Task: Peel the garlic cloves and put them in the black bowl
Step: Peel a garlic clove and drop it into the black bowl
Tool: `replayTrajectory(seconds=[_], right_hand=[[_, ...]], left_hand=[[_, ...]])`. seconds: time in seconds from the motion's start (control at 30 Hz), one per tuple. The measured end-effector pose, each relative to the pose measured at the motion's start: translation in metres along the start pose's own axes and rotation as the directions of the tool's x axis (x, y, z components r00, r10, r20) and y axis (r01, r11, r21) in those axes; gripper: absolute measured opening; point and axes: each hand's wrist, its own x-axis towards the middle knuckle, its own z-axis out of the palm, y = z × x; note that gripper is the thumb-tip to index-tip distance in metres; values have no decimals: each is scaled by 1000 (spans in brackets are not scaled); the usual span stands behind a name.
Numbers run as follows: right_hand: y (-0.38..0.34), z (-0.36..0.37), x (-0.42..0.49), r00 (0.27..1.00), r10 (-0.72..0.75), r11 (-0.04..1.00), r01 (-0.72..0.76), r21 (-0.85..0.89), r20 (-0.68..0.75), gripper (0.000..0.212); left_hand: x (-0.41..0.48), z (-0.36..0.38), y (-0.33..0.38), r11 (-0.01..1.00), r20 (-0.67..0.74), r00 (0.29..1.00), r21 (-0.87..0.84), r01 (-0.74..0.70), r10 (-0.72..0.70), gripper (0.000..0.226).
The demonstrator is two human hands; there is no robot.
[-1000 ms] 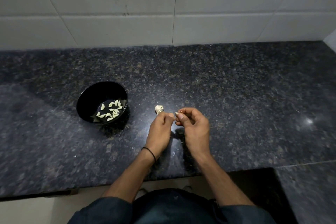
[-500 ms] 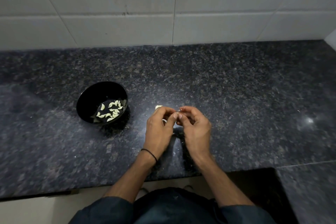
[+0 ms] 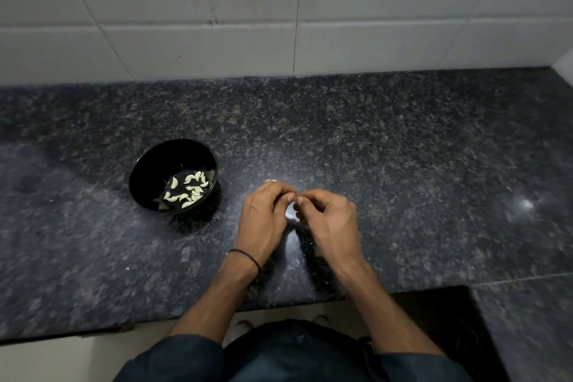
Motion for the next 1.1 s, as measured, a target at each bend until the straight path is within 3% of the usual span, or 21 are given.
replayTrajectory(seconds=[0.47,0.63,1.1], right_hand=[[7,4,-1,997,-74,970,80,-228,35,18],[9,4,0,998,-65,970,68,-233,21,17],[9,4,-1,999,33,997,-35,-70,-27,15]], left_hand=[[-3,-1,-2,932,128,967,-263,249,-222,17],[-3,2,-3,897,161,959,-345,277,-234,6],[-6,7,-11,857,205,951,-421,298,-230,20]])
